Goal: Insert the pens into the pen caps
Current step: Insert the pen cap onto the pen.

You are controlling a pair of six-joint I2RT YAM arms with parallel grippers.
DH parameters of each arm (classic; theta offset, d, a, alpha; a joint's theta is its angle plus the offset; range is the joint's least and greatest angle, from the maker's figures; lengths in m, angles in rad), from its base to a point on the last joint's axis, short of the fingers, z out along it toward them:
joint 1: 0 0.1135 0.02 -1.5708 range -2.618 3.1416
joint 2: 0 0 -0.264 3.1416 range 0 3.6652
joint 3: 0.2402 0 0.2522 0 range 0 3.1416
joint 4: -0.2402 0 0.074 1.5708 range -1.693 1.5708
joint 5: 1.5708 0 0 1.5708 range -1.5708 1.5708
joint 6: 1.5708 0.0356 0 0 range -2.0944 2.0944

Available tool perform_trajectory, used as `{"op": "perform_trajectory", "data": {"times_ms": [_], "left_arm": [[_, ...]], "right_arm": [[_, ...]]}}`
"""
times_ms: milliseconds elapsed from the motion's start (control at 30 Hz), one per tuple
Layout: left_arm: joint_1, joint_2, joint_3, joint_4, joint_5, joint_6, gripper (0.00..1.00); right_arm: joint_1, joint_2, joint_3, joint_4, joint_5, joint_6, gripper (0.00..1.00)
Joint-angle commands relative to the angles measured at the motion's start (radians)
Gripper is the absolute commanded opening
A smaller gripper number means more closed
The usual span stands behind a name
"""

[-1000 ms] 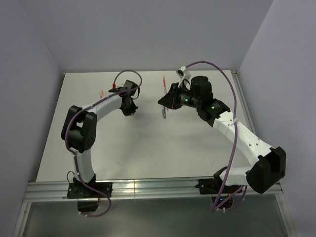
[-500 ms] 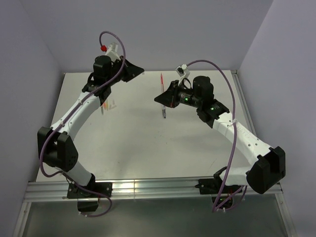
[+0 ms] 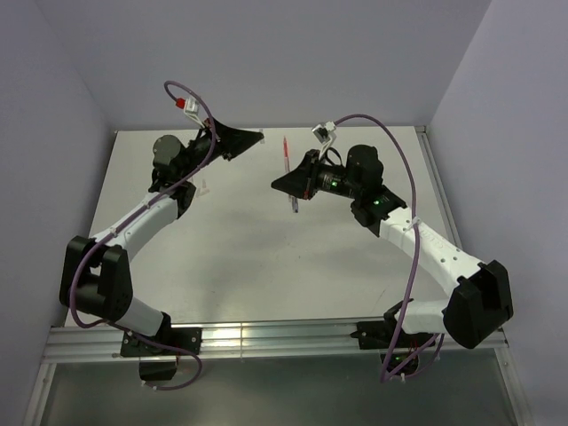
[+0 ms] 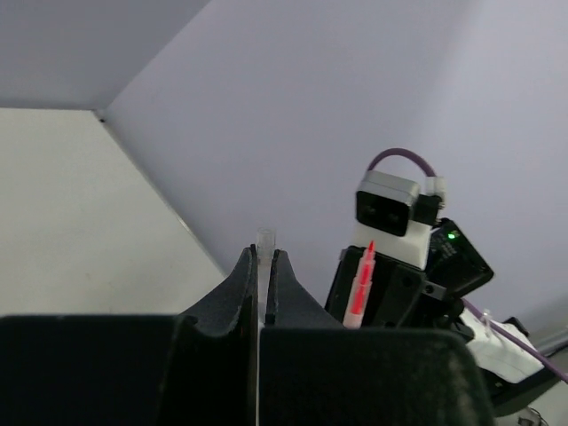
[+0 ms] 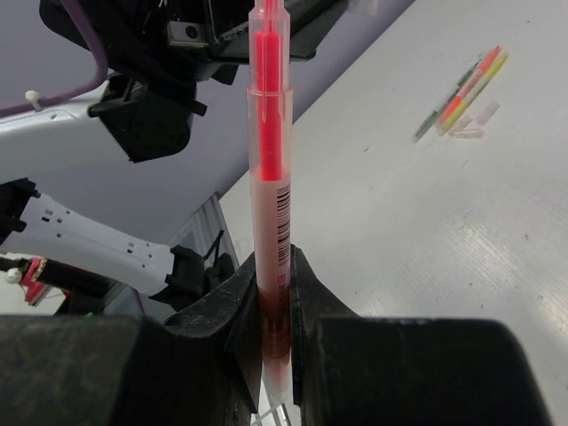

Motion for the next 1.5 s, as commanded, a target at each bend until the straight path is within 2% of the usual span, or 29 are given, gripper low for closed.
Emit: {"op": "perform_trajectory", "data": {"times_ms": [0,433,1467], "left_arm": [[-0.007,-0.046,-0.04,0.274,0.047,-0.093,0.0],[-0.036,-0.047,-0.129,0.516,0.018,-0.14,0.0],[-0.042,-0.073,-0.146,0.487,-0.011,-0.107,0.0]], "right_arm": [[0.016,-0.003,-0.016,0.113,-0.027,0.029,0.0],[0.06,0.026,-0.015,0.123,-0.046,0.039,0.0],[0.117,0.034,0.007,0.062,-0.021,-0.004,0.0]]}}
